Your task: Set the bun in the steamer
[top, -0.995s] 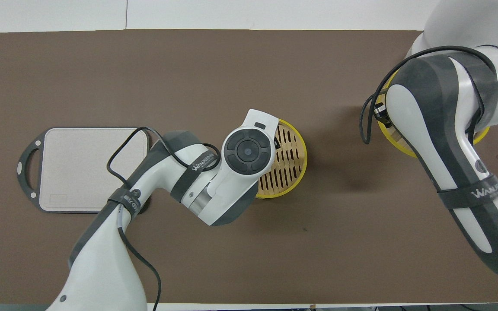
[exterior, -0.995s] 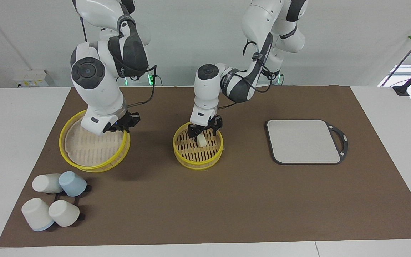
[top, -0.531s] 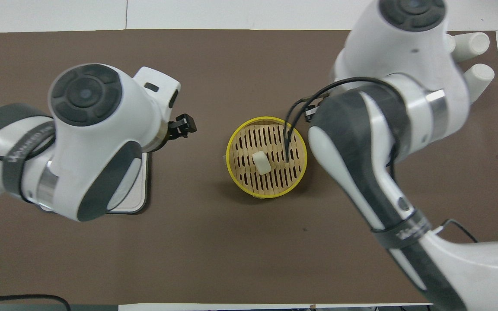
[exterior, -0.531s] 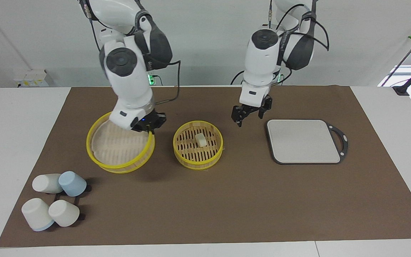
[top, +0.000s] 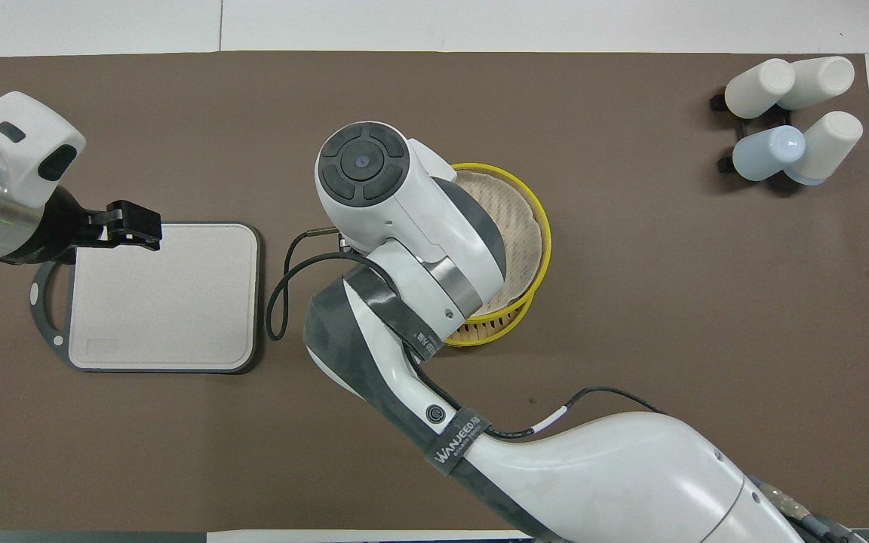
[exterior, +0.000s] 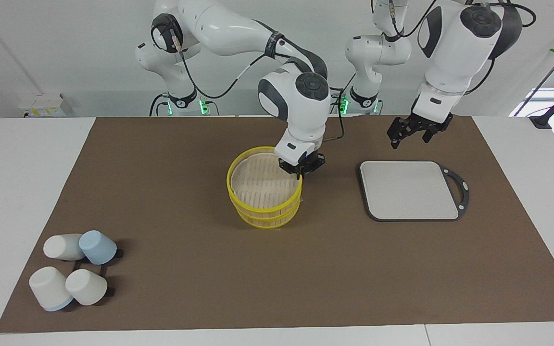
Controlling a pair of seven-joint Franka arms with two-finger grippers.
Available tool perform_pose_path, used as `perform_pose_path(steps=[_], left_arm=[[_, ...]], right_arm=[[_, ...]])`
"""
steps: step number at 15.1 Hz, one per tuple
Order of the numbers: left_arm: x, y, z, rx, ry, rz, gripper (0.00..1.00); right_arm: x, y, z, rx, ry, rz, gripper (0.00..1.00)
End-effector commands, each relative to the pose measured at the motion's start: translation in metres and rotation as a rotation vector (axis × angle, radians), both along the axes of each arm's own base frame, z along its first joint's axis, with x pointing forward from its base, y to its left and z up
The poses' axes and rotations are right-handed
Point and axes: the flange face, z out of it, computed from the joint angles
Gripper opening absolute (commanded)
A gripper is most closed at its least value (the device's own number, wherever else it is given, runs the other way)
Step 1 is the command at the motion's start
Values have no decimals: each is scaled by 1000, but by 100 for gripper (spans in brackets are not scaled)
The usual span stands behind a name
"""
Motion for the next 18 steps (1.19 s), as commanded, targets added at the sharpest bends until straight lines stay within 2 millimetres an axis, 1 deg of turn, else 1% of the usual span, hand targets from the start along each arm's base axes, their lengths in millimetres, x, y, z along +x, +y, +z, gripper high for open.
perform_pose_path(steps=[1, 3, 5, 7, 8, 12, 14, 18], left_arm=[[-11, 9, 14, -9, 18, -52, 100], [-18, 18, 18, -10, 30, -82, 100], [-22, 19, 18, -9, 41, -91, 100], [-23, 19, 17, -8, 48, -91, 100], [-22, 24, 17, -10, 48, -81, 100], [-21, 24, 19, -23, 45, -76, 100], [-20, 23, 22, -43, 39, -69, 100], [-20, 24, 23, -44, 38, -67, 100]], right_arm=[[-2, -4, 3, 1, -24, 8, 0], [-14, 0, -3, -9, -11, 17, 0], [-23, 2, -8, -23, 1, 18, 0], [-27, 1, -11, -28, 5, 16, 0], [-28, 0, -14, -32, 10, 17, 0], [-34, -2, -19, -35, 11, 19, 0], [-41, 3, -23, -28, 3, 29, 0], [-43, 3, -25, -25, -2, -8, 0]])
